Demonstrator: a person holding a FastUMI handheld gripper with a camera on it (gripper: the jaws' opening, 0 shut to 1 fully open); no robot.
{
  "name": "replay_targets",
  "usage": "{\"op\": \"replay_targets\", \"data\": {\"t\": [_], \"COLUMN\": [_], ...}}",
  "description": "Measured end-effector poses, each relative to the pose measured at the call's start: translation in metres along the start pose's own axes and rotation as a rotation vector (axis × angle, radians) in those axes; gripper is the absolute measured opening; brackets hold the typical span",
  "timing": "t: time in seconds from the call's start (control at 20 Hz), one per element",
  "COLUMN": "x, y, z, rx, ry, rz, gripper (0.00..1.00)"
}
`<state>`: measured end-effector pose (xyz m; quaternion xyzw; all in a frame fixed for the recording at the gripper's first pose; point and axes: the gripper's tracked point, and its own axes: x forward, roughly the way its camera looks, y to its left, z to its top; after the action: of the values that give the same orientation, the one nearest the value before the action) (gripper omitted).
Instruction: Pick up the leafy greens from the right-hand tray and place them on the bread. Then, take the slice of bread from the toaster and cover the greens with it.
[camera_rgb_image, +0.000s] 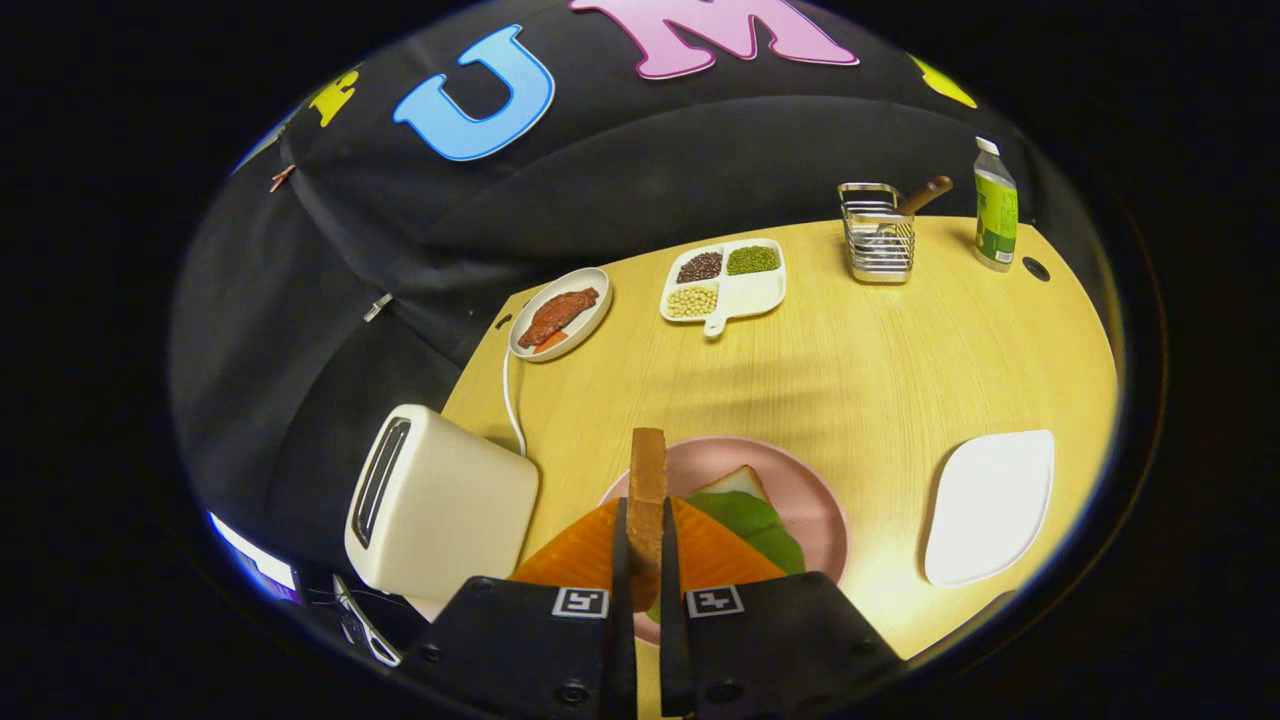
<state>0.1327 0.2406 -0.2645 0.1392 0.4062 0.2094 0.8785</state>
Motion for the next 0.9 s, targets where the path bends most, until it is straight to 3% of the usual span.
{"op": "replay_targets", "data": {"t": [0.3, 0.4, 0.55, 0.65, 0.8, 0.9], "x": [0.001, 0.002, -0.001, -0.005, -0.017, -0.033], "y": [-0.041, -0.049, -0.061, -0.061, -0.061, -0.064], "z": [-0.019, -0.025, -0.033, -0.035, -0.028, -0.019], "rx": [0.06, 0.056, 0.007, -0.014, -0.007, 0.007], "ry": [0.029, 0.036, 0.042, 0.04, 0.011, -0.014], "rz": [-0.072, -0.101, -0.147, -0.145, -0.147, -0.154], "gripper": [0.18, 0.26, 0.52, 0.54, 0.89, 0.91]}}
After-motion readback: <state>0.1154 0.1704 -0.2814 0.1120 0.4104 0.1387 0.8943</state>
